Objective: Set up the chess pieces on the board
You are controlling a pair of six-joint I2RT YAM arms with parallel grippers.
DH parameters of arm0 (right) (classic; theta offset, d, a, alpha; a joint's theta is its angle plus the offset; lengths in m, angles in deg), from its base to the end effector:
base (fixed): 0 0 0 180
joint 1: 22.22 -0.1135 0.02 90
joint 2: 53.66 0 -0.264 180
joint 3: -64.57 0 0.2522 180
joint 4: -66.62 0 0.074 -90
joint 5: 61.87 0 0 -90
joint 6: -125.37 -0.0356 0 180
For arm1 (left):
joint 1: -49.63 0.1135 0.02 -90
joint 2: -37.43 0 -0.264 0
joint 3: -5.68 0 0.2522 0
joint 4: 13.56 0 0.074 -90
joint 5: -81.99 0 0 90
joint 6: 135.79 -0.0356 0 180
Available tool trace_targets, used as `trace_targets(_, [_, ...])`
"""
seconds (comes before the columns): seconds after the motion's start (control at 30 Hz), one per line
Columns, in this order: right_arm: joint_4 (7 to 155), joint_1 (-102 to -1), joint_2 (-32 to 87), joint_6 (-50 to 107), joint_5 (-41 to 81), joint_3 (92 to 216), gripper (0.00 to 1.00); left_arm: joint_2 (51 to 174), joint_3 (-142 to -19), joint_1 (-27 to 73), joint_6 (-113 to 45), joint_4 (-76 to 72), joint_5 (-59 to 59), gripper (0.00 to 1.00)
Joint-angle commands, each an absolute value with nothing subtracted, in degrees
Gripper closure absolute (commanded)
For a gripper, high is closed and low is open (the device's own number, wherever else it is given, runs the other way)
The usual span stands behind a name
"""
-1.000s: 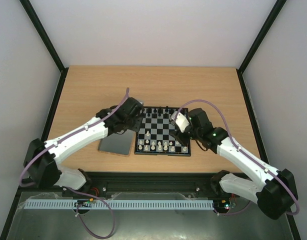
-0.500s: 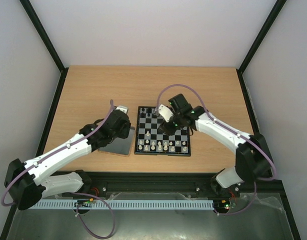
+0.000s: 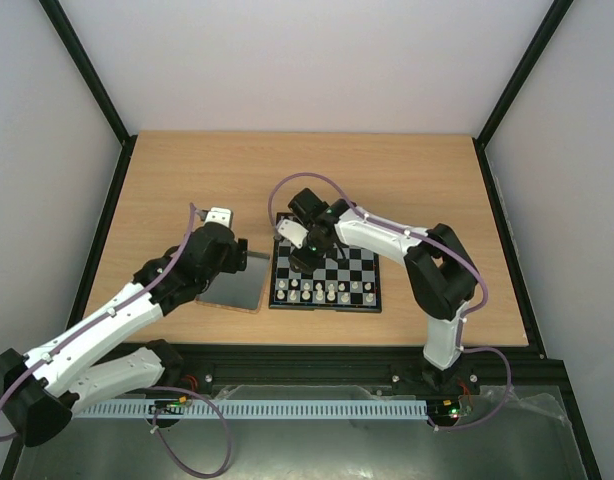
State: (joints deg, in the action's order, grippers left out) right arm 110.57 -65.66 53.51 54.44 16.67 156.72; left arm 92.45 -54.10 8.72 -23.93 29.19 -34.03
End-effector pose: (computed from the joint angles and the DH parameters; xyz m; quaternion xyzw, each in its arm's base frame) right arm 0.2839 0.2786 0.2071 -0.5203 0.8057 0.1502 0.2399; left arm 0.1640 -0.1215 0.2855 0.0476 0.8799 -0.0498 0.4701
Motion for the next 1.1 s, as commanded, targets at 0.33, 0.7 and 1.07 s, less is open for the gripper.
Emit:
trace_targets(0.33, [114.2, -66.0, 58.7, 52.2, 17.1, 160.5, 0.57, 92.8, -52.7, 12.6, -23.7, 26.7, -32.8, 0.13])
trace_targets(0.7, [114.9, -66.0, 60.7, 51.8, 15.7, 162.5, 0.69, 93.7, -52.7, 12.6, -23.8, 26.7, -32.5, 0.13])
trace_targets(1.07, [115.5, -66.0, 60.3, 51.4, 16.1, 162.1, 0.87, 94.5, -52.6, 12.8, -23.8, 26.7, -32.2, 0.13])
